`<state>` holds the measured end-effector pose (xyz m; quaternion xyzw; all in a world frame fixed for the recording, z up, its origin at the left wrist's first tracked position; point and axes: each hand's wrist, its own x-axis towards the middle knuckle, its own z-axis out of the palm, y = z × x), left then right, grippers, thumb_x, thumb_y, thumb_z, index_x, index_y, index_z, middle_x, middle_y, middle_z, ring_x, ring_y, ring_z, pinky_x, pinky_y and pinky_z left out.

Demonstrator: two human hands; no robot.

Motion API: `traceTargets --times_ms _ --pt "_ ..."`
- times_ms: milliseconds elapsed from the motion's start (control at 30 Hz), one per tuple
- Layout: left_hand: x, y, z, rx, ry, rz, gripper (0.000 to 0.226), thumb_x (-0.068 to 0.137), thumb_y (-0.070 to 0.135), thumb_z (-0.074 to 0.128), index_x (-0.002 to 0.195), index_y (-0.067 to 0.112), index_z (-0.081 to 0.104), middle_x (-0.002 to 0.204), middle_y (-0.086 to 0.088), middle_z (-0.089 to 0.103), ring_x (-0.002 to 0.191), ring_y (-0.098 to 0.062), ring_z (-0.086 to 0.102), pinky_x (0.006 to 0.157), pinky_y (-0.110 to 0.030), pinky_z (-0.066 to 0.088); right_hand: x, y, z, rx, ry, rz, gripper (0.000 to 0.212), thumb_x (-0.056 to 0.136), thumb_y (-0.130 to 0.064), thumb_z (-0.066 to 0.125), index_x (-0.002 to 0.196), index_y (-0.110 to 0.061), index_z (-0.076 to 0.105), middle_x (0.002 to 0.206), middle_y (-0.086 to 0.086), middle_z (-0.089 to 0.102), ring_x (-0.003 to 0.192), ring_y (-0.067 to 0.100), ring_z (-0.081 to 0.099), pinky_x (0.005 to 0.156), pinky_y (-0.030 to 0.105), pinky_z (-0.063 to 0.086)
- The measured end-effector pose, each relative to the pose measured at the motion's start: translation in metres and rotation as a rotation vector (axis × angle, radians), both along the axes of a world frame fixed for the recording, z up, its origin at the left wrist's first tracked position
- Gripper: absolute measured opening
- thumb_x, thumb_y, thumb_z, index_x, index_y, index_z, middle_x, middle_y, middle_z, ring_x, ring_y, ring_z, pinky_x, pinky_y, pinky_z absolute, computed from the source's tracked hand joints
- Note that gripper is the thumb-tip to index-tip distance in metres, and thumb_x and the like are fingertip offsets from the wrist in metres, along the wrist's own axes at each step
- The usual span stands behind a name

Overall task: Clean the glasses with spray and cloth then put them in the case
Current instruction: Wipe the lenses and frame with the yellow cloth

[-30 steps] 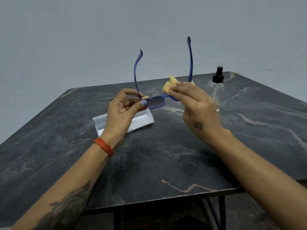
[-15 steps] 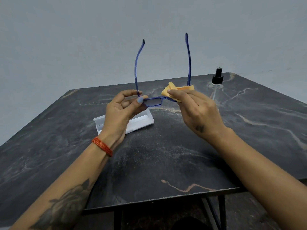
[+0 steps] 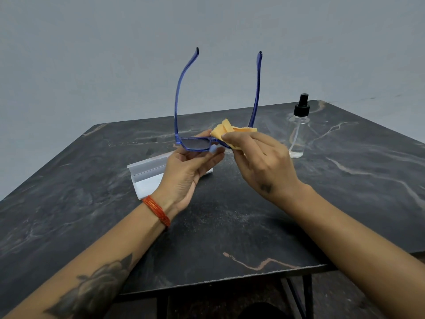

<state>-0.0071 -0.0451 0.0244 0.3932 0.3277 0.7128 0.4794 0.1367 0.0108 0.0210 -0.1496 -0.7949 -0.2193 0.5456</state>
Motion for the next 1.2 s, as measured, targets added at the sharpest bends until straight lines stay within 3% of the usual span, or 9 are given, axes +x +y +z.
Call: traceTargets --times_ms 300,433,600,733,833,1000,1200 --pt "-0.002 0.005 -0.004 0.031 -0.003 0.079 0.020 0.072 -0.003 0.058 0.091 0.001 0.062 0.077 -0.002 0.073 0.080 -0.014 0.070 0.072 -0.026 0.056 -0.004 -0.008 -0.001 -0.168 0.007 0.052 0.023 0.079 0.002 0.067 0.102 0.000 0.067 0.089 0.008 0.071 0.078 0.018 0.062 0.071 0.023 0.043" --pt "0.000 0.003 -0.002 0.048 0.013 0.107 0.018 0.075 -0.005 0.058 0.089 0.004 0.063 0.080 -0.002 0.073 0.083 -0.016 0.069 0.073 -0.026 0.057 -0.007 -0.005 -0.003 -0.213 -0.009 0.030 0.025 0.081 0.003 0.063 0.106 0.003 0.066 0.116 0.017 0.063 0.095 0.027 0.062 0.081 0.028 0.046" --pt "0.001 0.002 -0.001 0.041 0.022 0.139 0.020 0.074 -0.008 0.060 0.087 0.006 0.066 0.082 -0.003 0.073 0.084 -0.018 0.069 0.072 -0.026 0.057 -0.011 0.001 -0.007 -0.197 -0.077 0.026 0.028 0.076 0.006 0.066 0.104 0.002 0.069 0.105 0.014 0.069 0.098 0.031 0.064 0.088 0.038 0.051" --pt "0.003 0.002 -0.001 0.042 0.043 0.143 0.023 0.064 0.000 0.065 0.086 0.007 0.066 0.083 -0.002 0.073 0.086 -0.019 0.069 0.071 -0.026 0.056 -0.007 0.002 -0.005 -0.214 -0.030 0.079 0.026 0.076 0.007 0.065 0.100 -0.001 0.071 0.101 0.011 0.071 0.097 0.028 0.066 0.087 0.036 0.051" --pt "0.004 0.002 -0.002 0.036 0.062 0.149 0.021 0.069 -0.002 0.063 0.088 0.006 0.065 0.084 -0.001 0.073 0.087 -0.019 0.069 0.072 -0.026 0.056 -0.006 0.001 -0.004 -0.185 -0.004 0.083 0.021 0.076 0.005 0.067 0.095 -0.002 0.073 0.096 0.010 0.072 0.093 0.028 0.067 0.083 0.037 0.053" --pt "0.001 0.003 -0.003 0.014 0.014 0.138 0.016 0.072 -0.005 0.061 0.081 0.007 0.069 0.080 -0.005 0.073 0.082 -0.018 0.070 0.069 -0.026 0.057 -0.005 0.000 -0.002 -0.057 -0.008 -0.040 0.009 0.079 -0.007 0.069 0.086 -0.007 0.074 0.088 0.003 0.073 0.082 0.025 0.066 0.076 0.034 0.041" --pt "0.001 0.002 -0.002 0.025 0.037 0.135 0.022 0.063 0.002 0.065 0.084 0.007 0.069 0.083 -0.004 0.074 0.084 -0.018 0.069 0.072 -0.026 0.057 -0.011 0.005 -0.009 -0.095 -0.098 -0.094 0.028 0.074 -0.001 0.068 0.102 -0.001 0.071 0.104 0.010 0.071 0.096 0.028 0.066 0.087 0.035 0.040"
